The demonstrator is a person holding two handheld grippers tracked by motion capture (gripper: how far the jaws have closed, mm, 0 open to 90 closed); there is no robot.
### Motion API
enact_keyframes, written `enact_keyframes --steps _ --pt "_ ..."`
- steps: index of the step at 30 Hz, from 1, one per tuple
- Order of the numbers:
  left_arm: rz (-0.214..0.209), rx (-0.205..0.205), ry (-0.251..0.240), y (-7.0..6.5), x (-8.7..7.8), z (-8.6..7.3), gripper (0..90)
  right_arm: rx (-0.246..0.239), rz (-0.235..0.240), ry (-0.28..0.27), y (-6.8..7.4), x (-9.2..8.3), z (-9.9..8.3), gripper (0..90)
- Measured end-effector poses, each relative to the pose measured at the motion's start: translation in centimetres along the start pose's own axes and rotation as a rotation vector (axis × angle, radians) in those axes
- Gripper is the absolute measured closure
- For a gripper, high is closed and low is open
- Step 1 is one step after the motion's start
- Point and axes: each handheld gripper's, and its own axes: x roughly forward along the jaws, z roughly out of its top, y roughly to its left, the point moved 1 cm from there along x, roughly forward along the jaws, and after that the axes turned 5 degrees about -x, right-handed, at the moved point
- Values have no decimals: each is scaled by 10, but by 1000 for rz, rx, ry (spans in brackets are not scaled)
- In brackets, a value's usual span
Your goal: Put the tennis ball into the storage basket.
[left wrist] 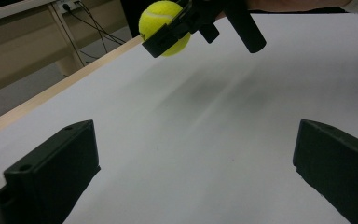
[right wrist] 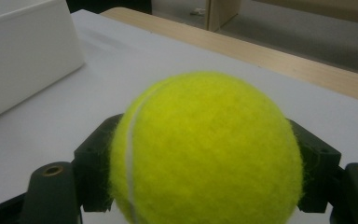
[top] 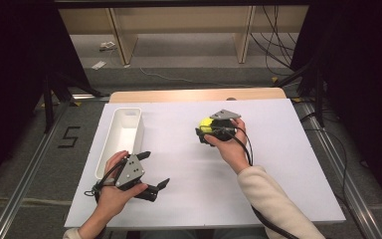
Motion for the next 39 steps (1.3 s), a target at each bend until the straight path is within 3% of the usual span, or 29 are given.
enact_keyframes --steps 39 --pt "-1 -4 -3 0 -1 0 0 -24 84 -40 28 -7 15 259"
